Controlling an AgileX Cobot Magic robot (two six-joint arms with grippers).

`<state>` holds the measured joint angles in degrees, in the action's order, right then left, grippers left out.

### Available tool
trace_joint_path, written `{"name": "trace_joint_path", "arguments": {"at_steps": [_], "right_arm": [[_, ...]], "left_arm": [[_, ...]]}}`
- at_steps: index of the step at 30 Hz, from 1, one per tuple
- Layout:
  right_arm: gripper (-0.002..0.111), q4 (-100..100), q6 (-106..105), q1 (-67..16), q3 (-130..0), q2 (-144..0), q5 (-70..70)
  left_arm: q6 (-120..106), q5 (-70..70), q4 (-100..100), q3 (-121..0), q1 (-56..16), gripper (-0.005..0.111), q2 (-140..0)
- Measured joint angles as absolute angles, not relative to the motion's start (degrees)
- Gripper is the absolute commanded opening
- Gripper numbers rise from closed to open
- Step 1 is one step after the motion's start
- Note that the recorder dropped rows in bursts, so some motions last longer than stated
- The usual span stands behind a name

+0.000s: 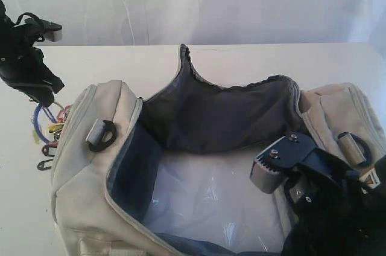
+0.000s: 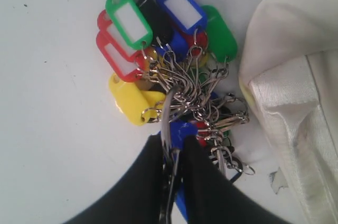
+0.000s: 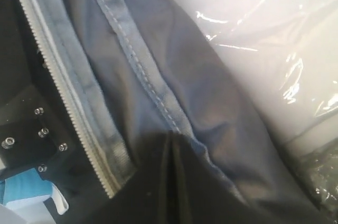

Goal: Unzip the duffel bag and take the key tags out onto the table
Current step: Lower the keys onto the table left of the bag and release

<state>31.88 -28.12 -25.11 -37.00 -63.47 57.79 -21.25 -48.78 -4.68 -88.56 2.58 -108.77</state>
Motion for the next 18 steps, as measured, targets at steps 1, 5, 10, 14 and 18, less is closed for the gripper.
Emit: {"name": "trace_joint_path", "arguments": {"at_steps": [1,5,10,14,18], "right_arm": [[0.000,31.3,-27.3,-25.1,-37.0,-63.5,57.8],[0.000,26.9,-23.1,-25.1,-37.0,-63.5,57.8],[0.000,26.2,-22.0,-25.1,-37.0,-63.5,57.8],[0.000,25.9,-22.0,-25.1,-37.0,-63.5,57.8],[0.000,25.9,-21.9,-25.1,-37.0,-63.5,57.6]], "left_arm": [[-21.2,-49.1,-4.7,-88.6,2.6,0.008,-108.8],[-21.1,-50.6,-4.5,-88.6,2.6,0.041,-108.8],[-21.1,-51.7,-4.5,-88.6,2.6,0.052,-108.8],[-21.0,-52.4,-4.5,-88.6,2.6,0.052,-108.8],[-20.5,-53.4,-5.0,-88.6,2.6,0.052,-106.8]]}}
